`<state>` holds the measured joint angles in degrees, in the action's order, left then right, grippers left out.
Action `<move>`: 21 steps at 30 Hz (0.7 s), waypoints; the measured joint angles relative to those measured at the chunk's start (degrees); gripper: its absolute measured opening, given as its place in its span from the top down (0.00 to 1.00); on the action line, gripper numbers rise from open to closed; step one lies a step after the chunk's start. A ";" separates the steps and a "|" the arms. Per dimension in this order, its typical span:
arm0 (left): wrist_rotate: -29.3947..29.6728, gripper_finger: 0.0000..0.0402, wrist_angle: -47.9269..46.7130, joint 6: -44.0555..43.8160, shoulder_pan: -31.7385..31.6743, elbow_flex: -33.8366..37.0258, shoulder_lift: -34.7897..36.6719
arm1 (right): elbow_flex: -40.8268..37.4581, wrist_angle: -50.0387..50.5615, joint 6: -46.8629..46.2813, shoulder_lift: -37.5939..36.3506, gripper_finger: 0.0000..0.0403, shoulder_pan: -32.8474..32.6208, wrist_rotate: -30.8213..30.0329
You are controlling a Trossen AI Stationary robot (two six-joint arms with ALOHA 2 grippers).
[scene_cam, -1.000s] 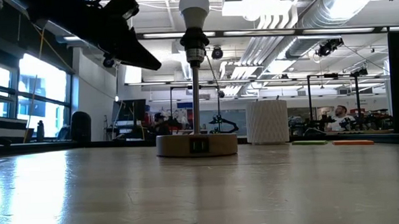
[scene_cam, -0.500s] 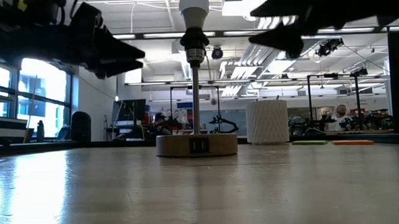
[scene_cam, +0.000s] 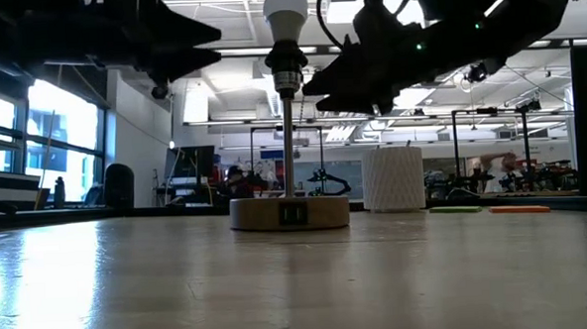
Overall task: Screw lightbulb
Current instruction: Remove the light bulb from the lamp
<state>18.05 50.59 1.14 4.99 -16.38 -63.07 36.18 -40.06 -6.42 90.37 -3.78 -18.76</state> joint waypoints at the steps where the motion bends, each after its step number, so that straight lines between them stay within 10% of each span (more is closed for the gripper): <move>1: -0.89 0.32 0.22 0.96 0.24 -0.44 -0.37 | -0.03 0.55 -0.50 -0.03 0.24 0.13 0.04; 21: -10.03 0.31 0.04 3.19 -5.18 -9.64 -14.68 | 0.07 4.66 -1.02 -3.96 0.24 -1.93 -6.08</move>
<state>8.01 50.63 4.33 -0.18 -26.02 -77.75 36.25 -35.40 -7.44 86.42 -5.71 -24.83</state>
